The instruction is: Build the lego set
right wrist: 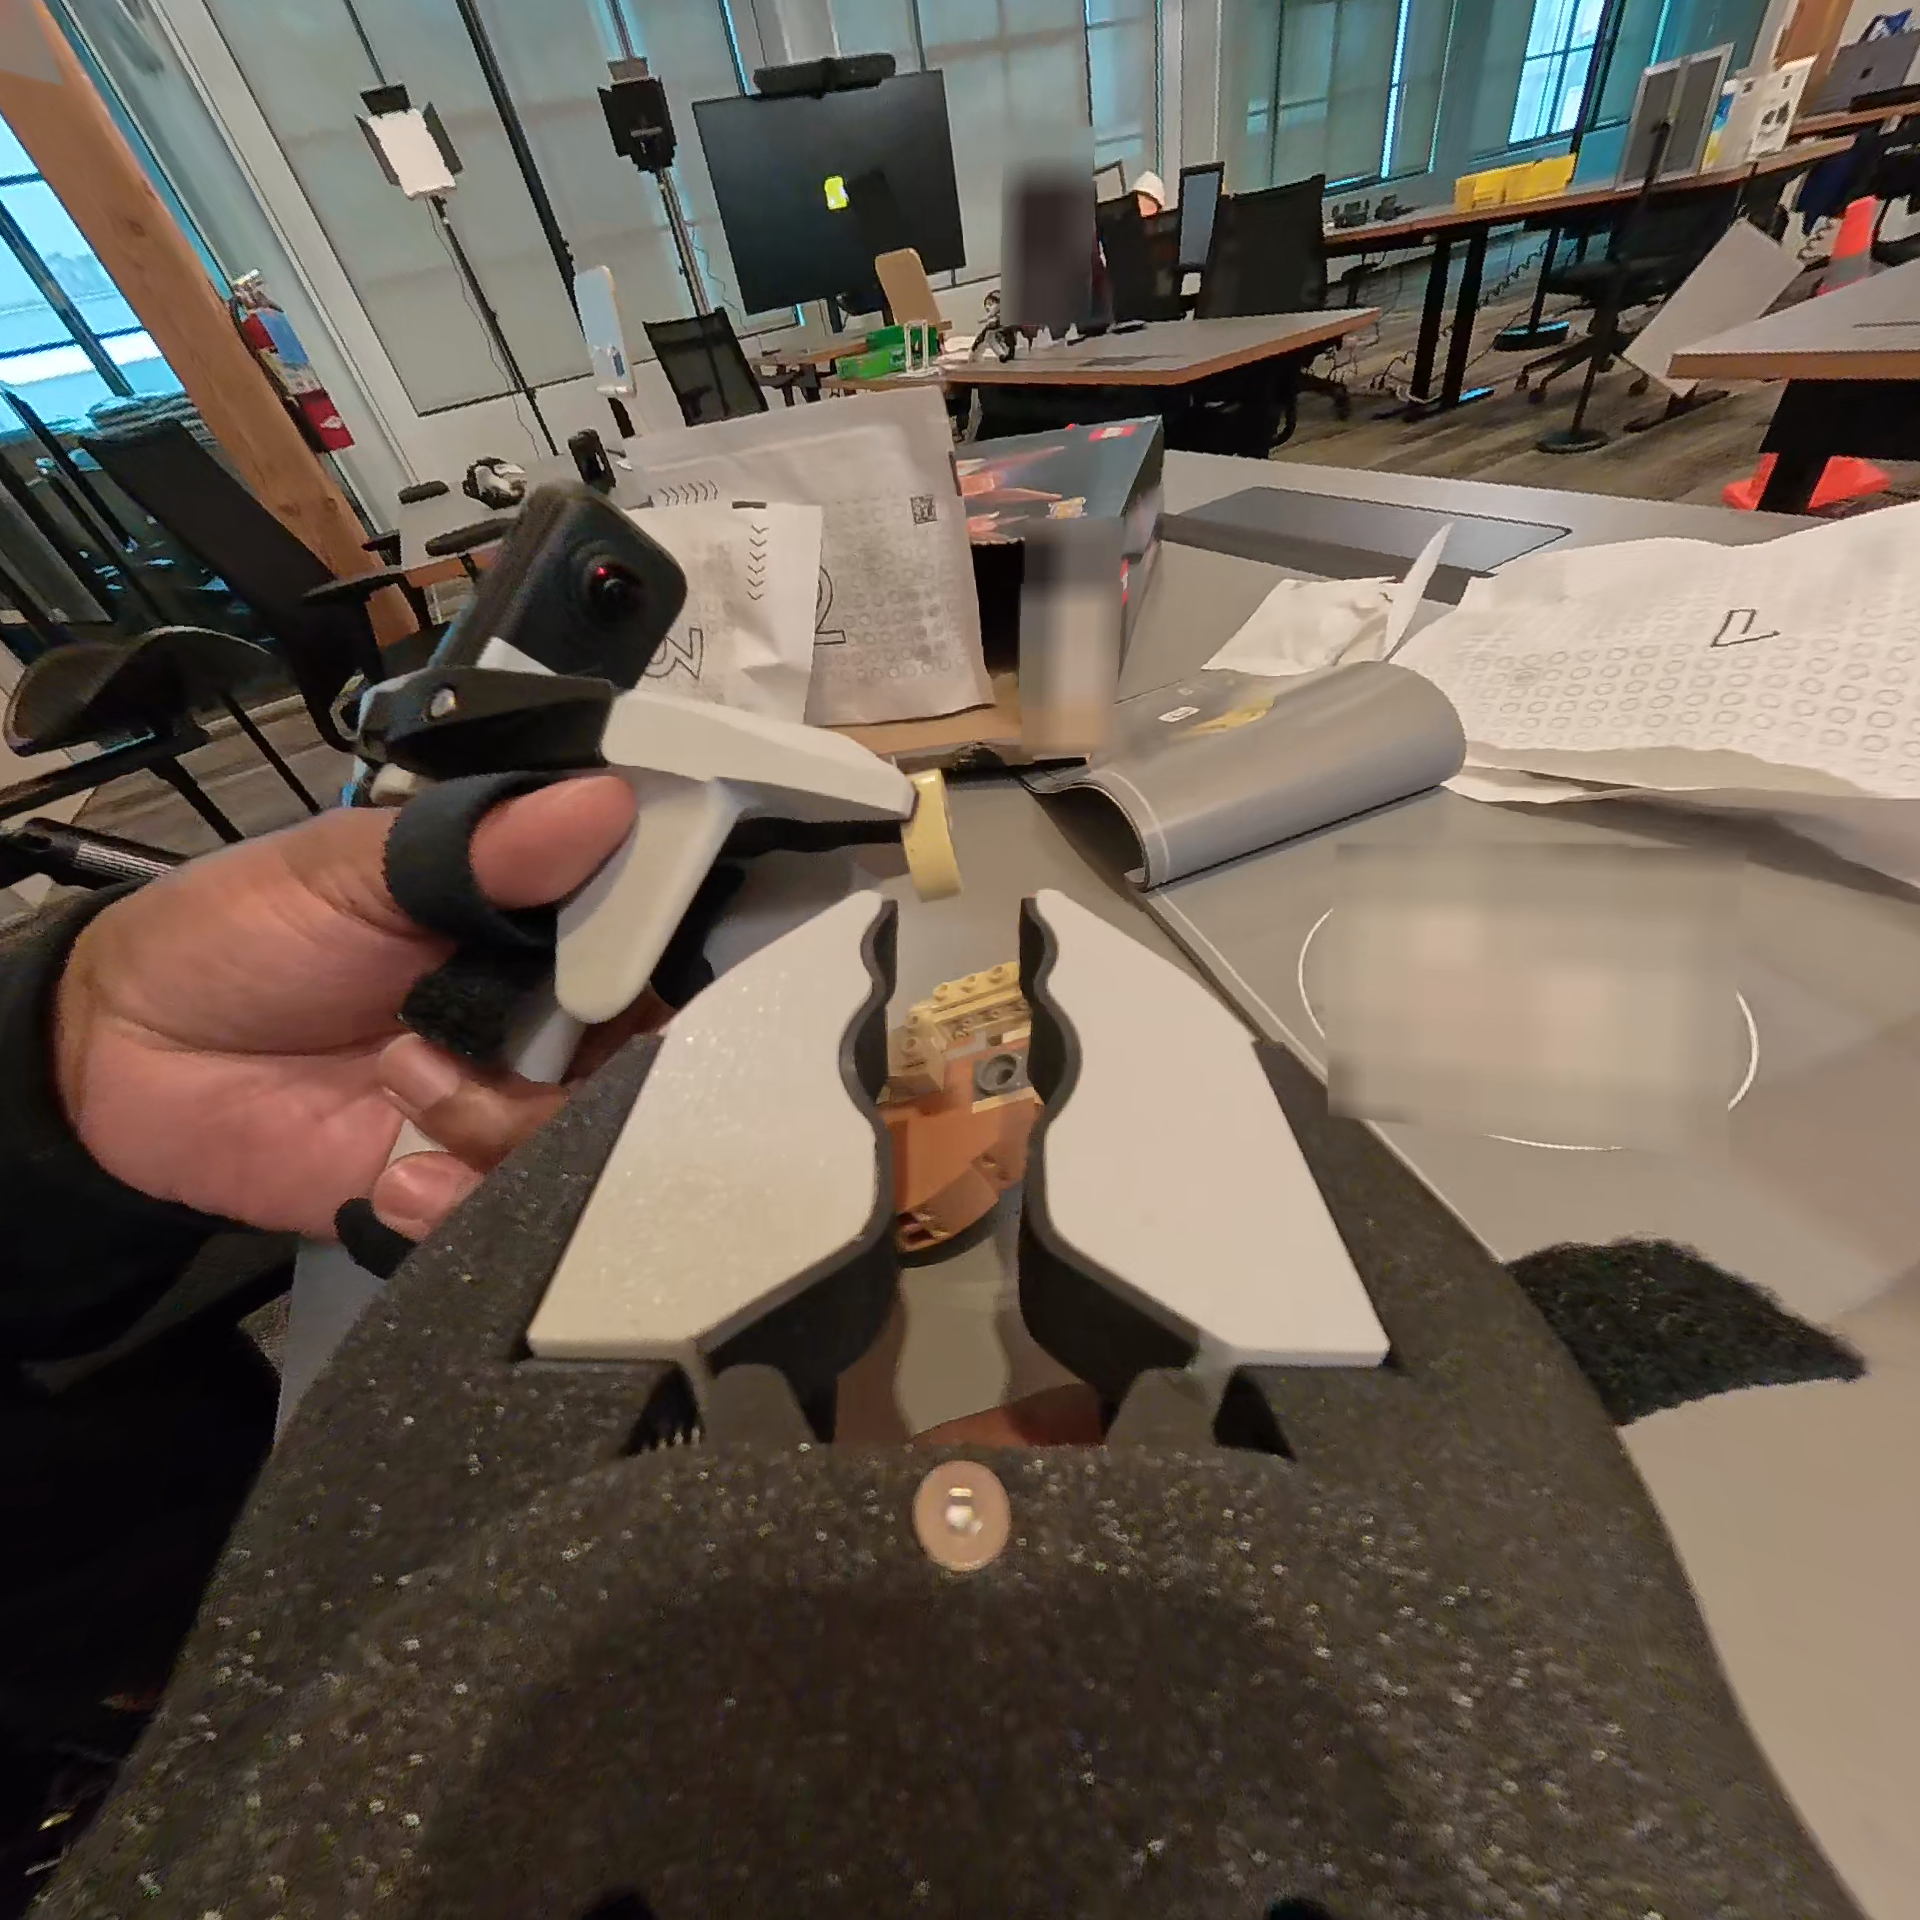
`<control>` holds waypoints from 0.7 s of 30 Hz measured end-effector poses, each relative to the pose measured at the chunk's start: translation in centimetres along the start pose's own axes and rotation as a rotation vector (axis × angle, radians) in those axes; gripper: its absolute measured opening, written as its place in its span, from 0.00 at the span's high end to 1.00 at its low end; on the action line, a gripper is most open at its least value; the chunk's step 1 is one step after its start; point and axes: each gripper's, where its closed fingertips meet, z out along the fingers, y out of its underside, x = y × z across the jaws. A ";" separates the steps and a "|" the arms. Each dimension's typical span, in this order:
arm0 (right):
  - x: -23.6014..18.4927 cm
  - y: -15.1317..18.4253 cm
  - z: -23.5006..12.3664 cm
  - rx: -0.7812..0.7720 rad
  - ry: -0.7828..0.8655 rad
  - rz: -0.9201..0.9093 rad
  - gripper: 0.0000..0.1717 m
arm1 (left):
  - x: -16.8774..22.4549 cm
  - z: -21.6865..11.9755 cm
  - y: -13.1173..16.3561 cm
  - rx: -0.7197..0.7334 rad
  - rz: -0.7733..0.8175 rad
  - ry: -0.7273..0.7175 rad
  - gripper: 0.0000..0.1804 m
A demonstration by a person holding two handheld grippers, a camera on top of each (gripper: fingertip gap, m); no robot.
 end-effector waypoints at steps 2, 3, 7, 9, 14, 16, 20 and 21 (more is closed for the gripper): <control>-0.4 0.0 0.3 0.000 -0.005 -0.015 0.89 | 0.4 0.0 0.1 -0.010 0.010 0.007 0.97; -0.6 -0.1 0.3 0.004 -0.009 -0.027 0.90 | 0.4 0.0 0.2 -0.011 0.010 0.011 0.97; -0.9 -0.3 0.2 0.029 -0.028 -0.036 0.95 | 0.7 -0.2 0.4 -0.020 0.002 0.046 0.97; -1.4 -0.4 -0.1 0.033 -0.107 0.041 0.95 | 1.2 -0.3 0.7 -0.055 0.077 0.066 0.97; -1.8 0.6 -0.6 -0.074 -0.324 0.327 0.95 | 2.0 -1.4 0.3 -0.201 0.545 0.050 0.91; -2.3 1.5 -0.8 -0.140 -0.388 0.359 0.95 | 1.8 -1.7 0.1 -0.304 0.730 0.025 0.91; -3.9 2.2 -1.2 -0.214 -0.469 0.291 0.95 | 0.7 -2.0 1.9 -0.591 0.796 0.071 0.90; -4.2 2.3 -1.3 -0.224 -0.476 0.267 0.95 | 0.6 -2.1 2.3 -0.630 0.780 0.089 0.90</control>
